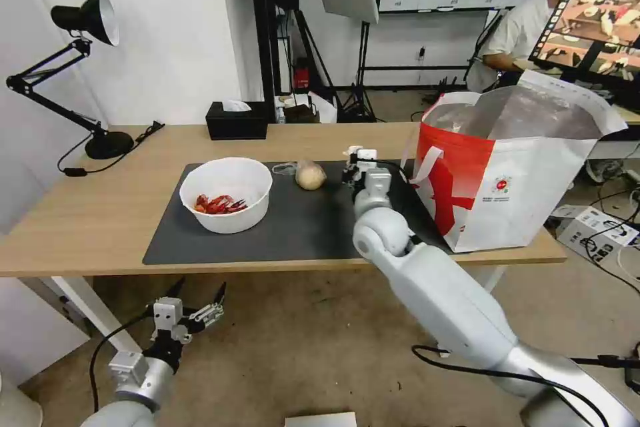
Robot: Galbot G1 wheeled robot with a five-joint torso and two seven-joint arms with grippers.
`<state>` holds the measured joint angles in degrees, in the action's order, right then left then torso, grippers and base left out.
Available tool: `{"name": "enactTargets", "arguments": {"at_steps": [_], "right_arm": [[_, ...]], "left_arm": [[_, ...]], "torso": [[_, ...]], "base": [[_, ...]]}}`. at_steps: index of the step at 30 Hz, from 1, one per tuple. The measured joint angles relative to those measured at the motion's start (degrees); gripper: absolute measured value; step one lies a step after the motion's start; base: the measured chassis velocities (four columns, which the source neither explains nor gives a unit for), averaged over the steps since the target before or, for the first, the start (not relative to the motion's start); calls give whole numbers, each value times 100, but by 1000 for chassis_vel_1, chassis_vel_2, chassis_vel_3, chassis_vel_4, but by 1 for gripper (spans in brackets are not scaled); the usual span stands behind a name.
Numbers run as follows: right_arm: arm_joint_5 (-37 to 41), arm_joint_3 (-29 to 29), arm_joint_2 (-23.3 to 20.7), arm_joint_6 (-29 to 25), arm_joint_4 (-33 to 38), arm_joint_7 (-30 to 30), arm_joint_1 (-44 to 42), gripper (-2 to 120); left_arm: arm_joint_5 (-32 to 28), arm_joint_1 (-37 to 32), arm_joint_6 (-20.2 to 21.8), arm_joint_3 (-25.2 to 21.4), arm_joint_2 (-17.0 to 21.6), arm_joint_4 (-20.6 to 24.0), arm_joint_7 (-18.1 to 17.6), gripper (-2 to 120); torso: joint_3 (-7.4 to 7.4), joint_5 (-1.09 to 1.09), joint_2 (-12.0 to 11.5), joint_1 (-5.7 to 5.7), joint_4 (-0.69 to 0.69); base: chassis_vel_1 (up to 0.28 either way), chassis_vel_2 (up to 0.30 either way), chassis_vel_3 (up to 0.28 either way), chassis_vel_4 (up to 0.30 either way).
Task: Pick up the trash from the table and place it into the takeout bag.
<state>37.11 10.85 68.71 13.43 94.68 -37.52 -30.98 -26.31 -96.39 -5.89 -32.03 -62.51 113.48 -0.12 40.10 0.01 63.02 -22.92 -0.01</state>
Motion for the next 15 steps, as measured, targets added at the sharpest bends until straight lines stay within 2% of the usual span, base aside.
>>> {"name": "enactTargets", "arguments": {"at_steps": [5, 15], "right_arm": [[-123, -153, -174, -54, 428, 77, -18, 0], [-1396, -755, -464, -338, 1055, 313, -43, 0]], "left_arm": [[17, -15, 0, -44, 14, 35, -8, 100], [18, -109, 0, -134, 66, 166, -21, 100]], "torso": [[0, 0, 0, 0, 0], [0, 0, 0, 0, 1]], "base": [[0, 0, 0, 0], [0, 0, 0, 0]]}}
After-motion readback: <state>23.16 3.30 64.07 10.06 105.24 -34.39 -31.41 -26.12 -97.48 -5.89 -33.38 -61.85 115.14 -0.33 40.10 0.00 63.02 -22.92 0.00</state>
